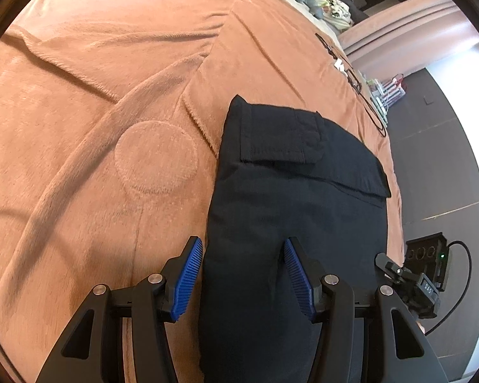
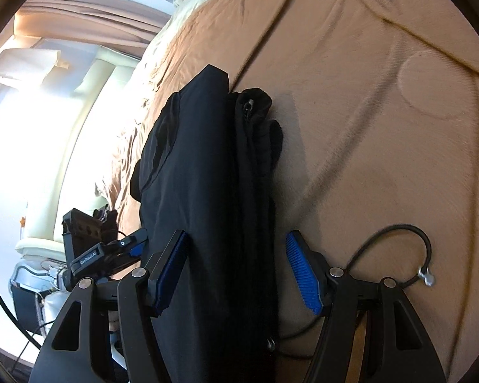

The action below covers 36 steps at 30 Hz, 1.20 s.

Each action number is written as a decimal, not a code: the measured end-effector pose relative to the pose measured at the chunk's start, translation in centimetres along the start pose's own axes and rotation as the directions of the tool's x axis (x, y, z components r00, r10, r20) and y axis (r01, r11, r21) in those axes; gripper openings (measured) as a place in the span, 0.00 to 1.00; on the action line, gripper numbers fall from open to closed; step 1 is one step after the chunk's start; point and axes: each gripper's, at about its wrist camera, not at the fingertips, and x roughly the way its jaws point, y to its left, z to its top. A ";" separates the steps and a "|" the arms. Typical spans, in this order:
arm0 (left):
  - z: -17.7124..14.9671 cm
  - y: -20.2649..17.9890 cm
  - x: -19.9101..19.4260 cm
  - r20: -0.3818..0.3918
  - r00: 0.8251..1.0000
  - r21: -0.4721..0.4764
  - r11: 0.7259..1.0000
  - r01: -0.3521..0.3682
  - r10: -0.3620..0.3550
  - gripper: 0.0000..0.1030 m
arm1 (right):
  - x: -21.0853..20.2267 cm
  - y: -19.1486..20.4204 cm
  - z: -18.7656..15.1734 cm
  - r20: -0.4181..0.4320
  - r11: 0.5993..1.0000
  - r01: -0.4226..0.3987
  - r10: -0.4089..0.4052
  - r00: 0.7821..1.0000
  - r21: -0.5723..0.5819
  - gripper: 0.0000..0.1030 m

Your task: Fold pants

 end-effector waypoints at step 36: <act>-2.7 -6.9 -8.3 0.124 0.971 0.155 0.970 0.185 -0.205 0.12 | -7.0 4.7 -6.2 0.234 0.967 0.007 0.055 0.971 -0.255 0.19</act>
